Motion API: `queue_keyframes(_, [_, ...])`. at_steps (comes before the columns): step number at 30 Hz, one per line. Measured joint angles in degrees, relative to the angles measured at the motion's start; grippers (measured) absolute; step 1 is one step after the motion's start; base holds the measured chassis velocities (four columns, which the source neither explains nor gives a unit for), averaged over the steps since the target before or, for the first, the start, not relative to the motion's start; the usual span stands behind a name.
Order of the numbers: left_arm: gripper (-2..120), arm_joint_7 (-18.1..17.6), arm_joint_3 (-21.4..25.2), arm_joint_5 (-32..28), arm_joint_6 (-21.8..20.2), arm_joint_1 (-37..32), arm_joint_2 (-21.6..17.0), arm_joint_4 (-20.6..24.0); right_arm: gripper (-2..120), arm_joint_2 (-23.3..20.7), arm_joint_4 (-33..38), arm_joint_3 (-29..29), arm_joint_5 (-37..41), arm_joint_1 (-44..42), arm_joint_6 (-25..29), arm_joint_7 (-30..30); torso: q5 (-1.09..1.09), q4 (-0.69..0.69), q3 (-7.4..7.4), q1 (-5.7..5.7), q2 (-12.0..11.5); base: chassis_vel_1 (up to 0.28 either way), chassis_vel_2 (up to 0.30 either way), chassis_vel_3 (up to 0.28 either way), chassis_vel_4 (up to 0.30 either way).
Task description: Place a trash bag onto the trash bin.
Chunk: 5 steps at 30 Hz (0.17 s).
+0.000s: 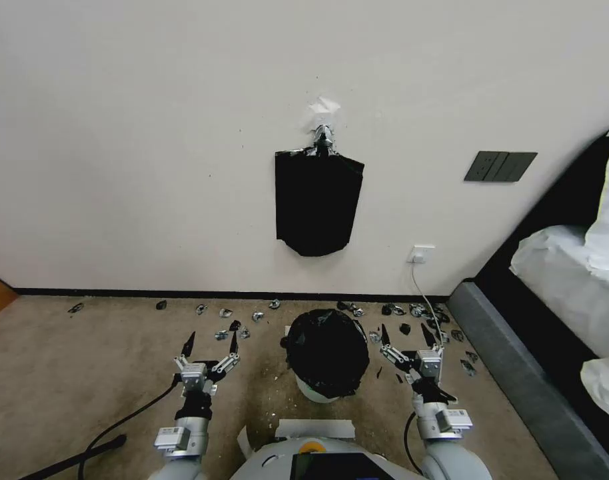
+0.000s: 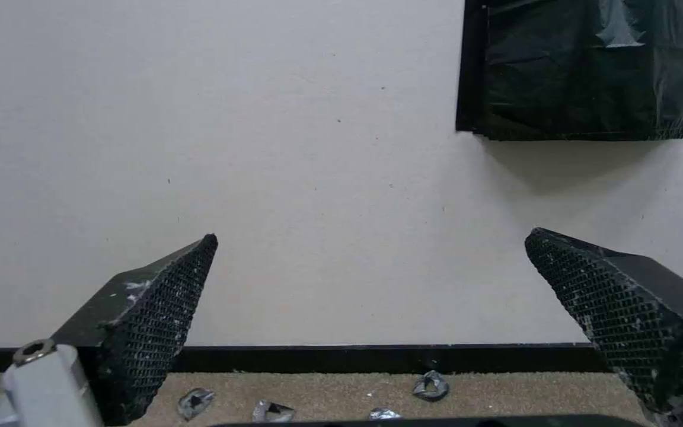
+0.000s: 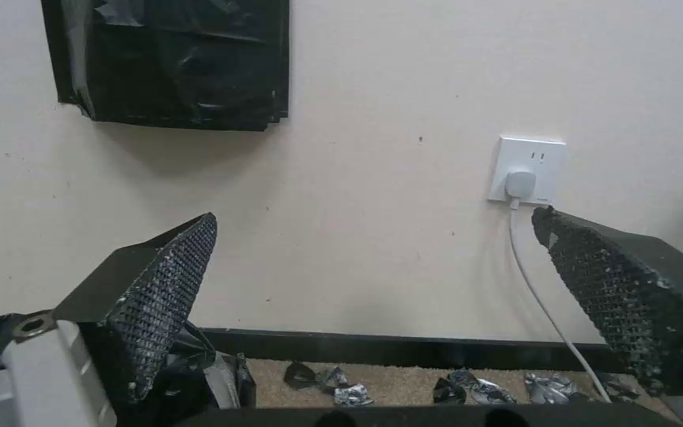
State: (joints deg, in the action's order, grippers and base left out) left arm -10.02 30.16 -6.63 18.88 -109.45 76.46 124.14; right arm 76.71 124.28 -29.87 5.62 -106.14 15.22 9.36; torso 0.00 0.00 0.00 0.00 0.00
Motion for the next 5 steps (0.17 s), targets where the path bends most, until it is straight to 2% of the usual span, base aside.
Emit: queue_keyframes(5, [100, 0.0, 0.0, 0.0, -0.1, 0.0, 0.0, 0.0, 100, 0.0, 0.0, 0.0, 0.1, 0.0, -0.1, 0.0, 0.0, 0.0, 0.0, 0.0, 0.0, 0.0, 0.0, 0.0, 0.0])
